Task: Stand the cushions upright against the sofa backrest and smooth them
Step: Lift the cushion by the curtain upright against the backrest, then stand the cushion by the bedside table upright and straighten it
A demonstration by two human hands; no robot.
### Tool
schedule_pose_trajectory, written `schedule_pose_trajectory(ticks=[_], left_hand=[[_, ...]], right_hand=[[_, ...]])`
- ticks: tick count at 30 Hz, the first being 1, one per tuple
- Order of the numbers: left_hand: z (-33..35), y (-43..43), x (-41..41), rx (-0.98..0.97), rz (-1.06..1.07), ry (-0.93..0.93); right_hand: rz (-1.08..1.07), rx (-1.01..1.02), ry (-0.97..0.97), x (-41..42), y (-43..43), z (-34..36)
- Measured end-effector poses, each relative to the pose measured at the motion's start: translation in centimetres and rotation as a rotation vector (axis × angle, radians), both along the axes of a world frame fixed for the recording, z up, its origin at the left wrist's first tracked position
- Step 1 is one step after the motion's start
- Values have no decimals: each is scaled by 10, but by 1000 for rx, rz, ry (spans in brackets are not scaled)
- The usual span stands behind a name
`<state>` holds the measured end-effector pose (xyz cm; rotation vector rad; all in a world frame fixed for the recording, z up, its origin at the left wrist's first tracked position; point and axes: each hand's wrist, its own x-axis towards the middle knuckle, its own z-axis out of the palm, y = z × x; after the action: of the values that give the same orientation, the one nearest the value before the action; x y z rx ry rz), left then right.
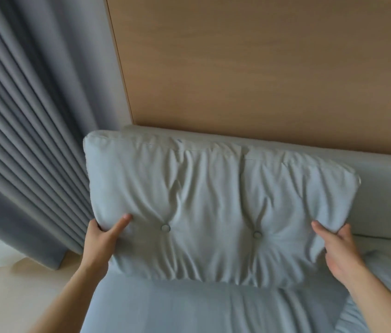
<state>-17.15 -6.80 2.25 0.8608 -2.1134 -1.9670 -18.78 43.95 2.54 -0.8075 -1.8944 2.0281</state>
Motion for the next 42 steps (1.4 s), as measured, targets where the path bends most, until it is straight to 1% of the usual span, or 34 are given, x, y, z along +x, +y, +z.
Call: schedule_pose_trajectory(ticks=[3,5,9,11,15,16,18,21,22,24,26,27,30,32,35,37,40,42], left_hand=[[-2,-9,-28,120,-25,24],[-5,-13,-42,180,-43,46],[-15,-15,-61,237,-33,76],[-30,-19,-69,210,-31,26],[-63,-25,-88,199,-192,-140],[-64,-24,-91,199,-198,-174],[-69,-25,-102,187,-173,-204],[-74,-31,-107,154,-126,-224],[-76,-29,-103,117,-87,-241],[-55,-4,-81,19,-48,-272],[-39,37,-50,-96,-61,-280],[-35,61,-34,-144,-104,-303],[-30,157,17,-233,-400,-368],[-22,235,46,-348,-634,-319],[10,365,77,-437,-950,-160],[21,451,93,-499,-1125,-111],[18,576,117,-650,-1305,-71],[3,653,129,-788,-1406,-51]], right_hand=[[119,-59,-30,-20,12,5],[137,-81,-34,-28,17,5],[113,-115,7,-47,18,-3],[77,-123,5,-56,20,-16],[89,-131,-113,-68,9,-44],[81,-129,-126,-70,4,-50],[17,-67,-140,-75,-2,-54],[-11,117,-182,-74,-1,-53],[-15,179,-217,-66,1,-50],[11,244,-293,-39,-1,-40],[49,292,-331,2,6,-38],[78,326,-355,25,12,-38],[171,457,-446,101,51,-30],[195,569,-521,145,96,-18],[219,758,-606,198,190,2],[284,861,-690,225,263,18],[367,908,-808,257,382,19],[452,925,-897,267,455,11]])
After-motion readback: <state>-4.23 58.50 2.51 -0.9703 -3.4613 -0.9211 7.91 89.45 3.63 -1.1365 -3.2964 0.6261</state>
